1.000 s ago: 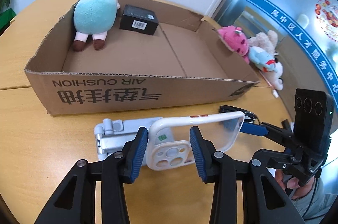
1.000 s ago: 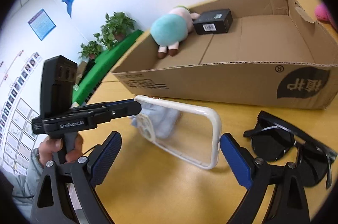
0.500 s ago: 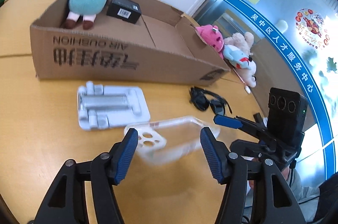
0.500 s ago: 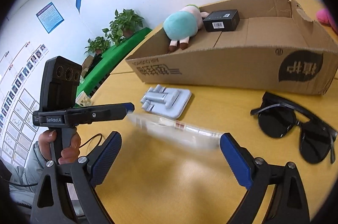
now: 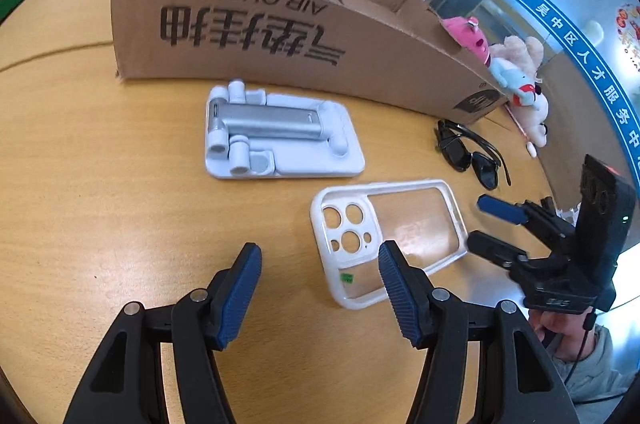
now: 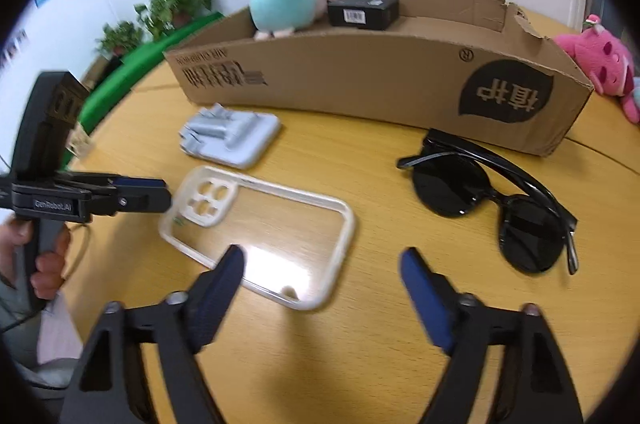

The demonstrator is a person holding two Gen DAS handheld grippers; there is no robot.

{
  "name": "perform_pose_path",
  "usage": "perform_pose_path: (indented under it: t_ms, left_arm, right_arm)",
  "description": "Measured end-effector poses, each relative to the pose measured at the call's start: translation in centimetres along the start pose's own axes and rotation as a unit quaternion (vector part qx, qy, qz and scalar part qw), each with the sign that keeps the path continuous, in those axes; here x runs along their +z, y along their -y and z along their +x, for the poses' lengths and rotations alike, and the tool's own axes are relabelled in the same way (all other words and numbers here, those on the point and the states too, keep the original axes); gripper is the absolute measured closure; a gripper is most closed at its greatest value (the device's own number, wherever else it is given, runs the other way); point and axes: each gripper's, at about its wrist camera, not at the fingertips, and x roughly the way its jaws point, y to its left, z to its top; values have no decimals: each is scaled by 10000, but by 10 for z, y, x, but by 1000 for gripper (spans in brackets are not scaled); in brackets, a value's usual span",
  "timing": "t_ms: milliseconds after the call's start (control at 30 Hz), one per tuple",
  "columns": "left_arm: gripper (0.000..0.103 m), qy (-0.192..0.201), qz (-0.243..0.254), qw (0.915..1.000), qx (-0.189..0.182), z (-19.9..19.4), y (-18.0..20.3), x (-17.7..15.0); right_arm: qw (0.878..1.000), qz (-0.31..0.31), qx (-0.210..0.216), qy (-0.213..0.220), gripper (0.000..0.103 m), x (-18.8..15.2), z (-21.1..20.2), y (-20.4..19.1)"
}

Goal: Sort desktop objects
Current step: 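Lift the clear phone case with the left gripper over the cardboard box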

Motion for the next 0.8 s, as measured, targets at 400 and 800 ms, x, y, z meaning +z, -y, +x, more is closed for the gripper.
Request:
perform_pose_path:
  t_ms: [400,800]
  left_arm:
    - [94,-101,205,9997,87,10,7,-3]
    - [96,740,391,9964,147,-45,24,33]
  right_arm:
    - [9989,-270,-364,-82,92,-6,15,-4]
    - [9983,12,-184,562,92,17,-22,-13]
